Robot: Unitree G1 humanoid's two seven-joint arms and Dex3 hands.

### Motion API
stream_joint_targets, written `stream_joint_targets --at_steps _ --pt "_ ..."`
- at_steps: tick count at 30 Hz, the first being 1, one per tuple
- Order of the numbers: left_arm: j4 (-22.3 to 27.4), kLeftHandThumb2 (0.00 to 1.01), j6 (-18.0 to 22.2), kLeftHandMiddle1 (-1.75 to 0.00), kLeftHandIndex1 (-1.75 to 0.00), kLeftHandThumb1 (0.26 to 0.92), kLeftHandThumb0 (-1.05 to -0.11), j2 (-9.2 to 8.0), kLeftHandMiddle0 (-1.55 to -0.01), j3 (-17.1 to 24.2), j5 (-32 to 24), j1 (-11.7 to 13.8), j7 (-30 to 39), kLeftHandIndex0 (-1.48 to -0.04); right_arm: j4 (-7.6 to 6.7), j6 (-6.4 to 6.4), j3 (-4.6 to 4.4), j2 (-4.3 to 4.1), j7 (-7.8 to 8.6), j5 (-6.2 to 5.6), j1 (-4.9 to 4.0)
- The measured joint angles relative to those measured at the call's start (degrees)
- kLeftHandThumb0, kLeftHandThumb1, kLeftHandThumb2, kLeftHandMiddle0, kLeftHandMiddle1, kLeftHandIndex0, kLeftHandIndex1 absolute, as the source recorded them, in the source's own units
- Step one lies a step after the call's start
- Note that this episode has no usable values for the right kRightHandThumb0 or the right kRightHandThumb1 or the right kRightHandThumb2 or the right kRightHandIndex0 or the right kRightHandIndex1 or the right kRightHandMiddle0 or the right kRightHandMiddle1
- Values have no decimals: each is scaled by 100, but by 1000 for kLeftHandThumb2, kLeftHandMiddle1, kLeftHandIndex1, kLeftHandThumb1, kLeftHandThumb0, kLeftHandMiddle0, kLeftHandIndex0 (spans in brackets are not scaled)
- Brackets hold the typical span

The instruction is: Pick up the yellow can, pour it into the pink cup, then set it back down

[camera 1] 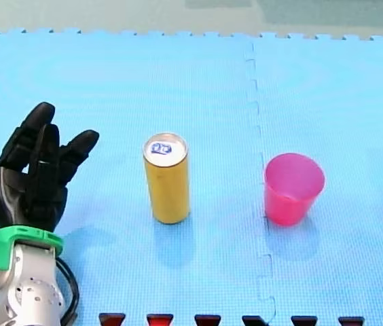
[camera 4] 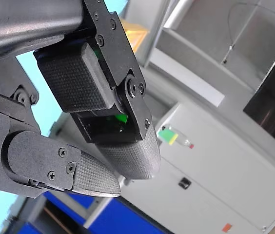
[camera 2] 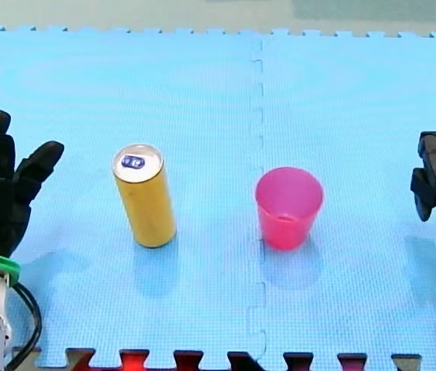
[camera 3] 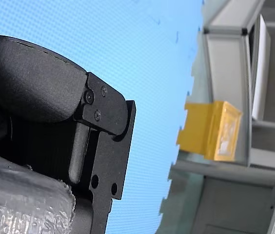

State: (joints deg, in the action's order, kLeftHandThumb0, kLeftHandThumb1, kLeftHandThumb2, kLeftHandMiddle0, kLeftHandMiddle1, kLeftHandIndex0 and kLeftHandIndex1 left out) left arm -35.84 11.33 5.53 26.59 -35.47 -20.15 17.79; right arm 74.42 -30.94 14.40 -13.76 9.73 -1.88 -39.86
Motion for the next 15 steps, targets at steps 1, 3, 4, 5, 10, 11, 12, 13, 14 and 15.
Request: stream_joint_targets --at_steps 1,3,4,5,10,11,12,13,14,15 --pt "-26 1 72 -1419 -33 859 -337 2 -705 -5 51 -1 -3 -1260 0 0 3 0 3 -1 0" --pt "-68 1 173 -1507 -57 861 -326 10 -649 -12 120 -6 -37 -1263 0 0 6 0 9 -2 0" --pt "-88 1 230 -1527 -70 862 -323 17 -635 -17 162 -9 -74 -1261 0 0 7 0 13 -2 0" --pt "-101 1 269 -1539 -83 862 -322 22 -621 -20 186 -12 -100 -1257 0 0 8 0 15 -3 0" --pt "-140 1 373 -1556 -1061 864 -319 50 -604 -34 268 -15 -157 -759 0 0 9 1 17 -2 0" --pt "-146 1 382 -1558 -1137 864 -319 57 -603 -37 272 -15 -159 -721 0 0 9 1 16 -1 0" --pt "-150 1 391 -1558 -1165 864 -319 61 -602 -39 276 -15 -163 -706 0 0 7 1 16 0 0" --pt "-155 1 411 -1559 -1181 864 -319 67 -602 -44 282 -15 -168 -697 0 0 5 1 14 2 0" --pt "-160 1 445 -1559 -1193 865 -320 72 -600 -50 299 -15 -178 -690 0 0 3 1 12 4 1" --pt "-165 1 478 -1559 -1199 865 -322 74 -599 -58 323 -15 -189 -686 0 0 -1 1 7 6 2"
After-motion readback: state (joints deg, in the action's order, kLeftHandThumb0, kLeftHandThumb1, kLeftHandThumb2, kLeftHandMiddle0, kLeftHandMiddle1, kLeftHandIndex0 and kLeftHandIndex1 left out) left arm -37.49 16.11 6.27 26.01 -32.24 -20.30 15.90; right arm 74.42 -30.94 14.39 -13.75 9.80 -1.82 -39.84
